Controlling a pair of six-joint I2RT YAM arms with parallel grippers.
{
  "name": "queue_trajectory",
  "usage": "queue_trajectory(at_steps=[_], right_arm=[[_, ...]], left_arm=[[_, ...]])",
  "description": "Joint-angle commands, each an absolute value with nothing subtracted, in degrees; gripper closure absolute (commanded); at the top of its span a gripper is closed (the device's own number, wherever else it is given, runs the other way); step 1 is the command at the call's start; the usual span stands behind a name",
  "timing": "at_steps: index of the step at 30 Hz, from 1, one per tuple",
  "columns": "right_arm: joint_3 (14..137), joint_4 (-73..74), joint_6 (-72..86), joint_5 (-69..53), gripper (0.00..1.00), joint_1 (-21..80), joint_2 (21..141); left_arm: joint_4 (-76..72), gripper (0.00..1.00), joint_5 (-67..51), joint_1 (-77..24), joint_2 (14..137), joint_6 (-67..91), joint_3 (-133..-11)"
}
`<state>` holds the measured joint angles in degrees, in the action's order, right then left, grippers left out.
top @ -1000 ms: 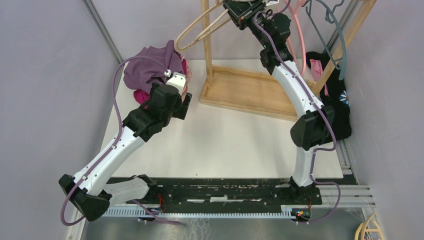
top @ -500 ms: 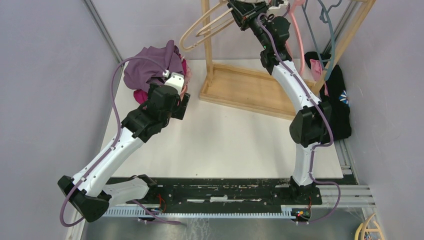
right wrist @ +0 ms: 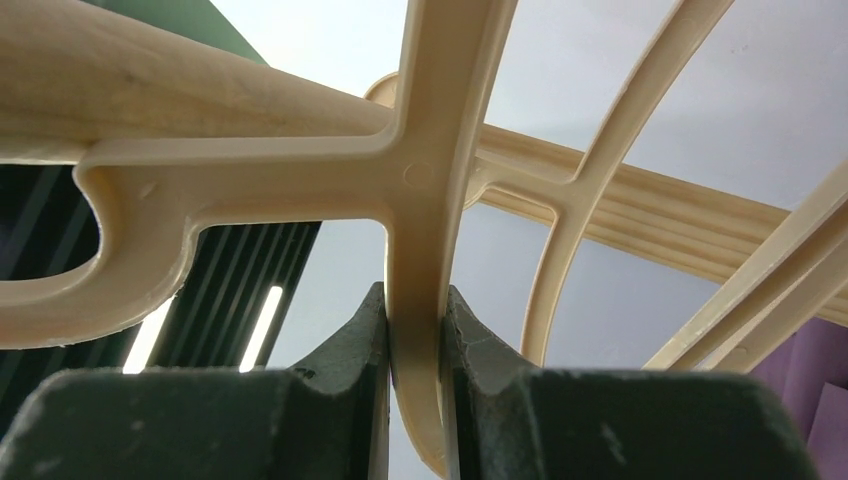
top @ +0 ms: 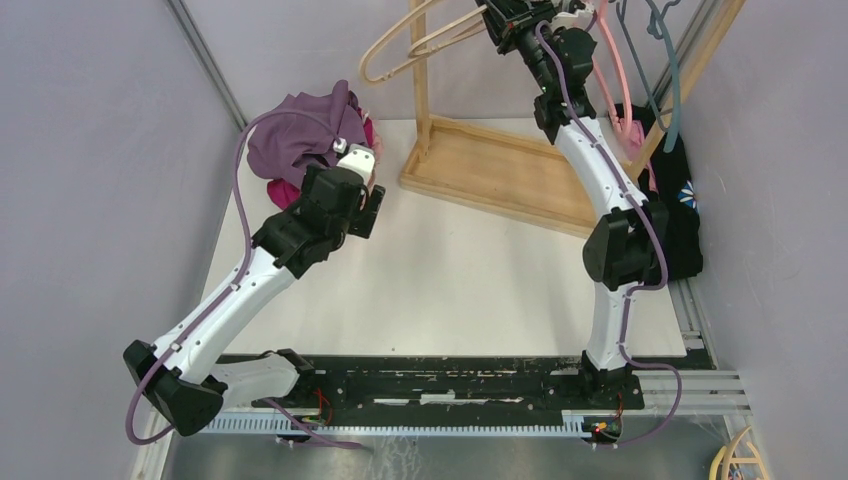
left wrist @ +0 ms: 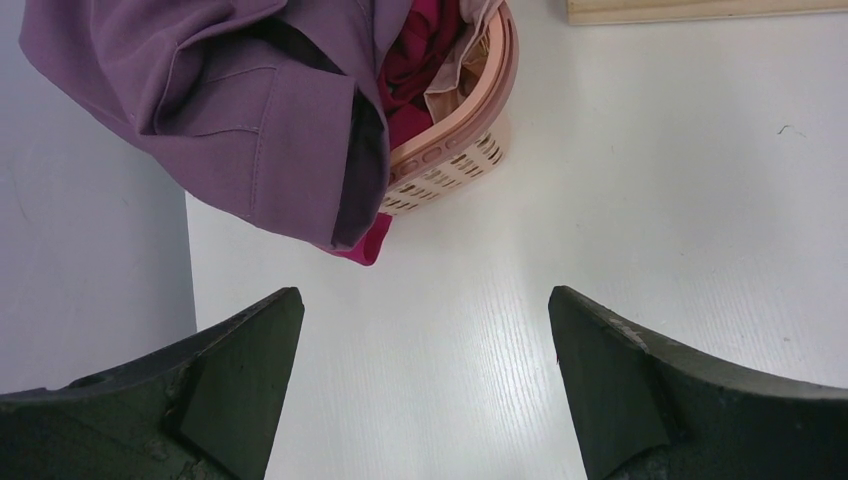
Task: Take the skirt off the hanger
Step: Place the hanger at the clothesline.
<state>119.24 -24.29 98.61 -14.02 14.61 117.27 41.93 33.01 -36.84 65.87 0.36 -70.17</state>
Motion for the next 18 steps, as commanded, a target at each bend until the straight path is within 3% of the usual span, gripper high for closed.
queue_trajectory(at_steps=[1, 7, 15, 18], right_arm=[[125.7, -26.8, 102.7, -9.5, 0.99, 12.6, 118.7], [129.9, -25.5, 108.9, -7.6, 0.97, 12.2, 121.5], [130.9, -24.7, 111.7, -6.8, 0.83, 11.2, 122.7], [132.2, -24.6, 109.2, -7.5, 0.73, 10.9, 122.6]], left_arm=[[41.1, 0.01, 35.1, -37.1, 65.5, 1.0, -73.3], [41.4, 0.0, 35.6, -37.2, 65.5, 2.0, -73.5], [42.0, 0.01, 36.4, -37.5, 65.6, 2.6, -73.6], [42.0, 0.01, 36.4, -37.5, 65.6, 2.8, -73.3]])
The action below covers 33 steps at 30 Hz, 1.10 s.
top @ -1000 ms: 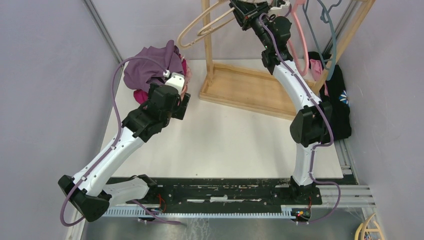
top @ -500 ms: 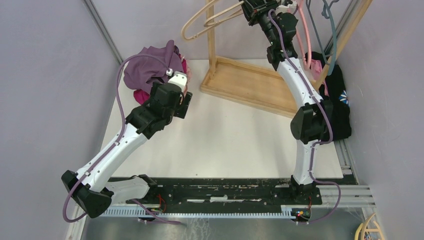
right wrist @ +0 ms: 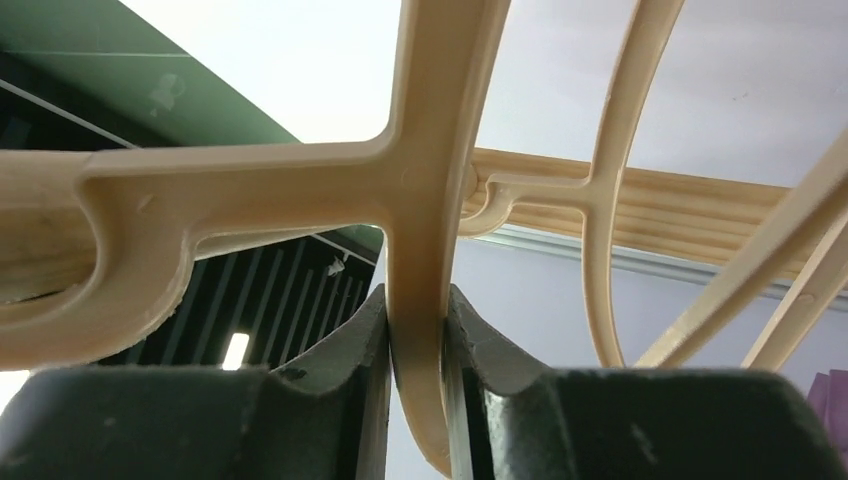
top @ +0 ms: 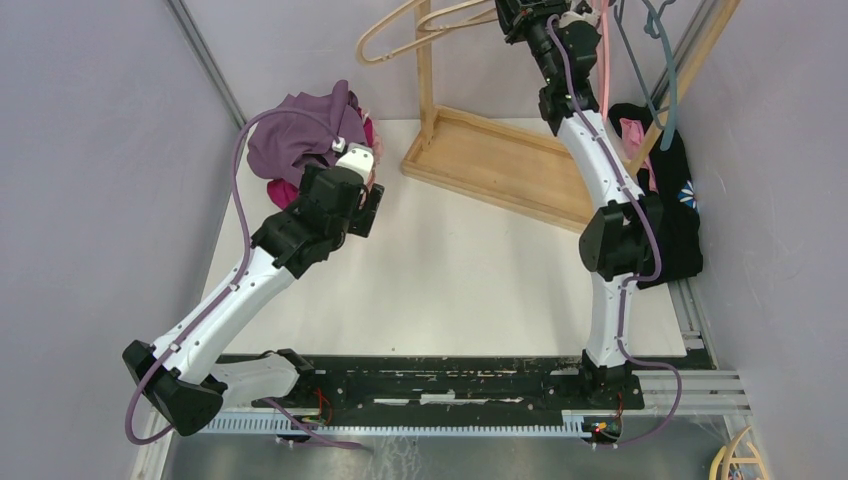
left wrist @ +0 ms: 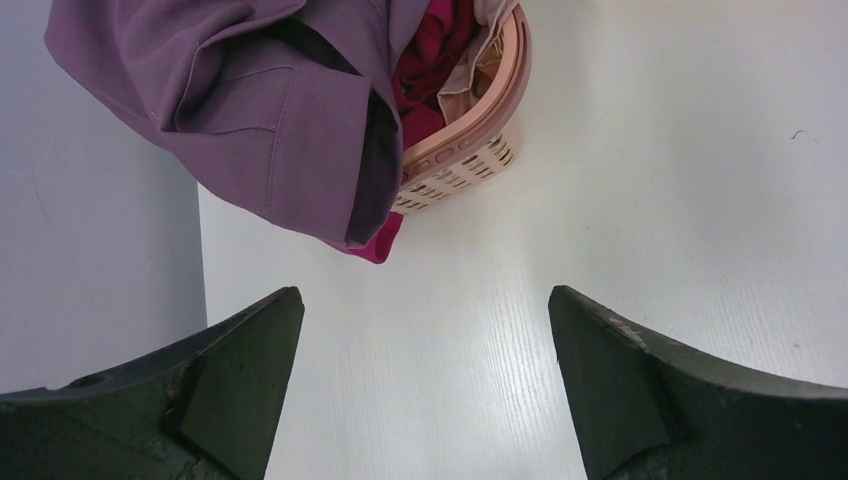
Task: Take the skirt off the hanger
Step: Place the hanger at the clothesline.
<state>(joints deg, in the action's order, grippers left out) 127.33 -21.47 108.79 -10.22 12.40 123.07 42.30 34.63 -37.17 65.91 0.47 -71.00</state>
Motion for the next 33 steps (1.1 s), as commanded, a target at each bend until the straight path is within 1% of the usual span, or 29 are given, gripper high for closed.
queue_trajectory(at_steps=[1, 5, 8, 10, 13, 17, 21, 23, 25, 33], right_arm=[[133.0, -24.2, 107.7, -8.3, 0.69, 10.9, 122.7], [133.6, -24.8, 101.8, -9.0, 0.5, 10.8, 121.4], [133.0, -26.1, 99.9, -8.9, 0.41, 10.8, 120.3], [132.3, -26.5, 99.2, -9.4, 0.39, 10.8, 119.6], [127.5, -27.3, 98.3, -9.9, 0.29, 10.9, 117.1], [116.3, -25.9, 94.4, -10.0, 0.25, 11.2, 111.8], [108.9, -22.5, 89.7, -9.7, 0.21, 11.2, 107.0], [107.6, -20.5, 87.0, -9.9, 0.18, 11.3, 105.6], [107.1, -17.8, 84.4, -10.5, 0.17, 11.3, 104.5], [105.6, -3.4, 71.8, -8.3, 0.16, 11.4, 99.1]], left_arm=[[42.0, 0.01, 36.4, -37.6, 65.7, 2.8, -73.2], [42.0, 0.01, 36.3, -37.7, 65.6, 3.0, -72.9], [41.9, 0.01, 36.3, -37.9, 65.0, 3.1, -72.5], [41.9, 0.01, 36.2, -37.9, 64.6, 3.1, -72.1], [41.8, 0.01, 35.8, -38.0, 63.9, 3.2, -71.0], [41.0, 0.01, 34.9, -38.1, 62.6, 3.2, -68.9], [40.9, 0.01, 34.6, -38.1, 61.5, 3.4, -67.9], [40.9, 0.01, 34.5, -38.2, 61.1, 3.2, -67.6], [40.9, 0.01, 34.5, -38.2, 60.6, 3.0, -67.1], [40.1, 0.01, 33.9, -38.2, 58.8, 2.7, -65.1]])
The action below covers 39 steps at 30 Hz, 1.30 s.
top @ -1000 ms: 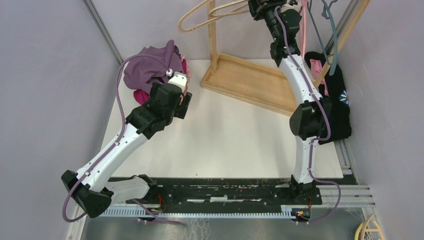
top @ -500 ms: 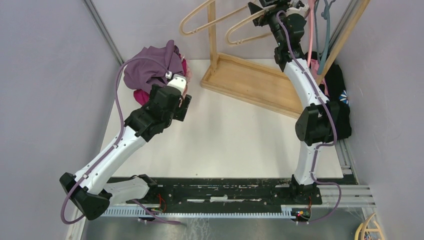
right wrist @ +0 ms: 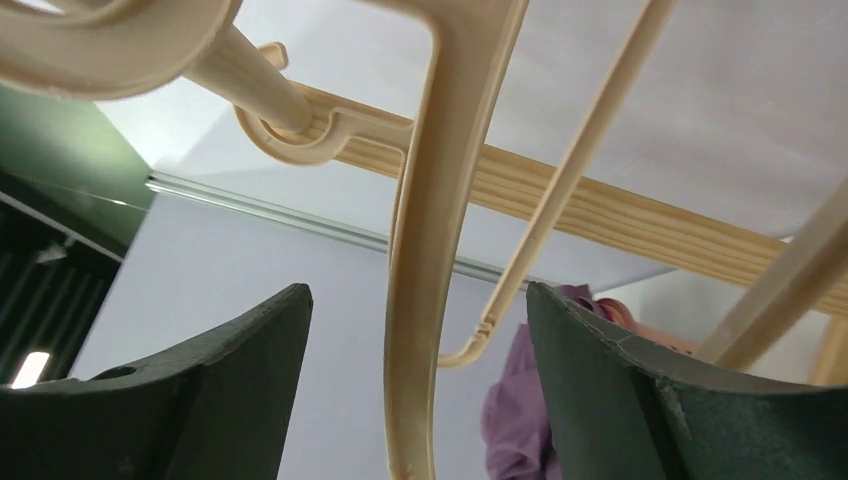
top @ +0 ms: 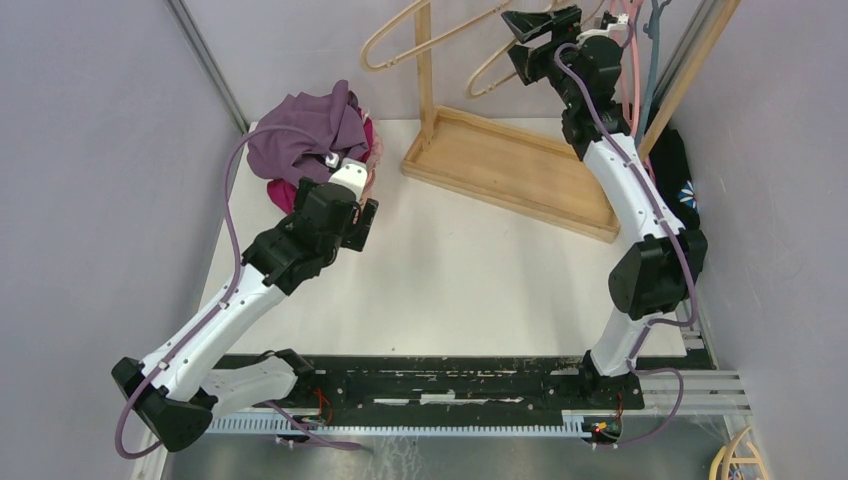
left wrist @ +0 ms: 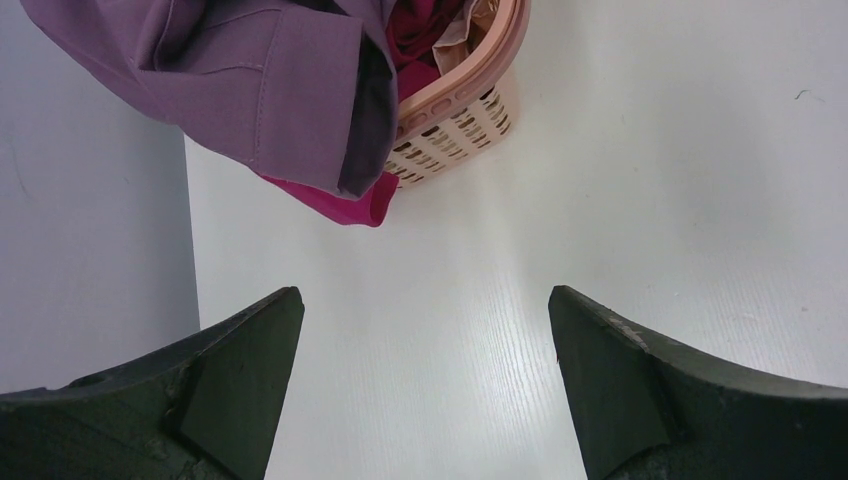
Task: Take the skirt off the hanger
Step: Place the hanger at the clothesline.
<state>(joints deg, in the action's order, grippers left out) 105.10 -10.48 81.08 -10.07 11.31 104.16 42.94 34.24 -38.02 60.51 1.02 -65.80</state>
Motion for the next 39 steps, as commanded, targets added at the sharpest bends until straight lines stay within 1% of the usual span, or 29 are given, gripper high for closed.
queue_trajectory(at_steps=[1, 5, 9, 19, 23, 32, 39], right_arm=[[106.5, -0.9, 69.7, -7.9, 0.16, 11.4, 98.8], [109.8, 8.3, 62.1, -6.9, 0.16, 11.5, 98.4], [113.8, 14.4, 55.6, -6.9, 0.16, 11.6, 99.2], [124.5, 23.1, 42.8, -4.8, 0.14, 11.9, 100.1], [123.4, 25.7, 38.9, -2.5, 0.15, 12.0, 99.5], [116.8, 31.0, 26.3, 7.5, 0.14, 12.4, 96.0], [116.7, 31.8, 21.9, 7.5, 0.13, 12.3, 92.5]], left_arm=[[40.1, 0.0, 33.8, -38.2, 58.6, 2.7, -65.1], [40.1, 0.01, 33.5, -38.2, 58.0, 2.1, -64.9], [40.0, 0.0, 33.2, -38.2, 57.6, 1.8, -64.5], [38.8, 0.01, 33.2, -38.2, 58.0, 1.7, -64.2], [38.7, 0.0, 33.2, -38.2, 58.3, 1.7, -64.3], [38.8, 0.01, 33.2, -38.2, 58.4, 1.7, -64.3], [38.4, 0.01, 34.1, -38.2, 59.4, 1.0, -64.9]])
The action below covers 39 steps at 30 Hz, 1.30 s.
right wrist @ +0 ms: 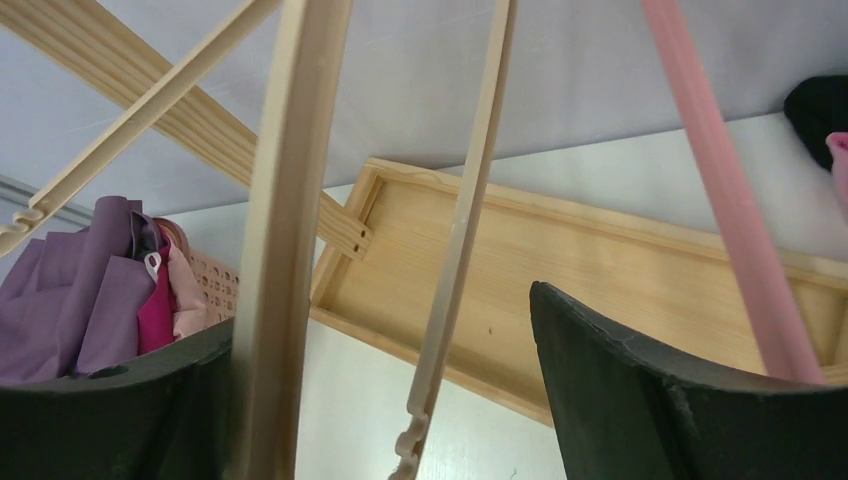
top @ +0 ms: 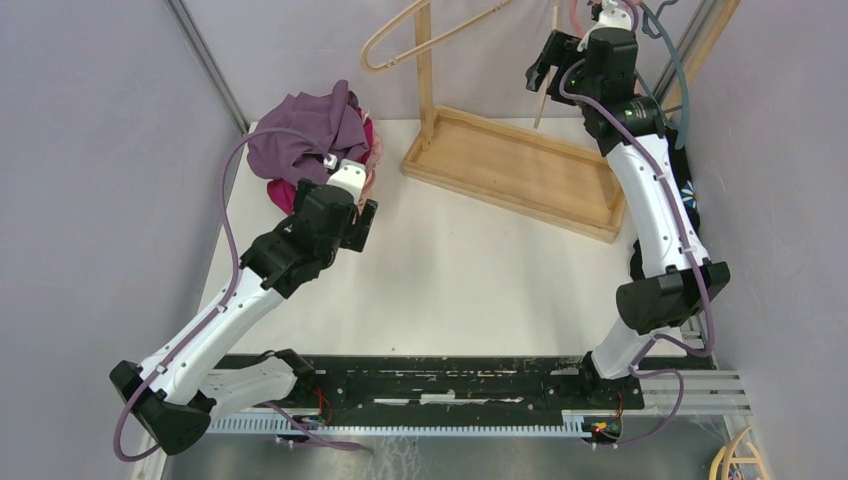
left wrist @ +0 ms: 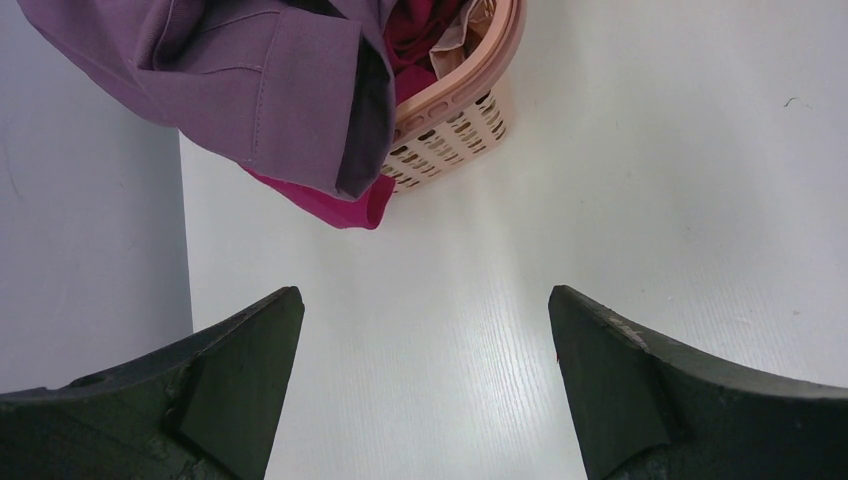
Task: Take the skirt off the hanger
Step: Place the hanger at the clothesline, then reset both arms
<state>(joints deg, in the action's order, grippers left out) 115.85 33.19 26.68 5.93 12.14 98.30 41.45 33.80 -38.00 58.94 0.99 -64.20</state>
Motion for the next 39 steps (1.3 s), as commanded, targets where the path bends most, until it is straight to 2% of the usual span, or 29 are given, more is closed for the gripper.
queue_trajectory(at_steps=[1, 10, 22, 29, 34, 39], right_arm=[[116.7, 31.7, 21.6, 7.0, 0.13, 12.4, 91.8], [114.8, 31.2, 17.9, 4.1, 0.12, 14.1, 85.3], [98.1, 31.2, 0.3, 1.2, 0.16, 24.8, 70.2], [93.7, 34.2, -2.3, 0.8, 0.19, 31.3, 73.2], [93.8, 35.9, -9.6, 8.5, 0.17, 39.4, 77.9], [92.8, 33.2, -8.5, 10.2, 0.14, 40.7, 79.0]], left_arm=[[38.2, 0.01, 34.1, -38.2, 59.7, 0.9, -65.1], [37.1, 0.0, 34.5, -38.2, 62.5, 0.0, -66.5], [33.9, 0.0, 34.3, -38.2, 66.3, -0.6, -71.2], [30.4, 0.01, 31.3, -37.1, 67.6, 1.5, -74.2], [32.8, 0.01, 24.4, -31.6, 68.6, 4.2, -77.2], [34.2, 0.01, 26.4, -31.3, 69.1, 7.3, -77.5]])
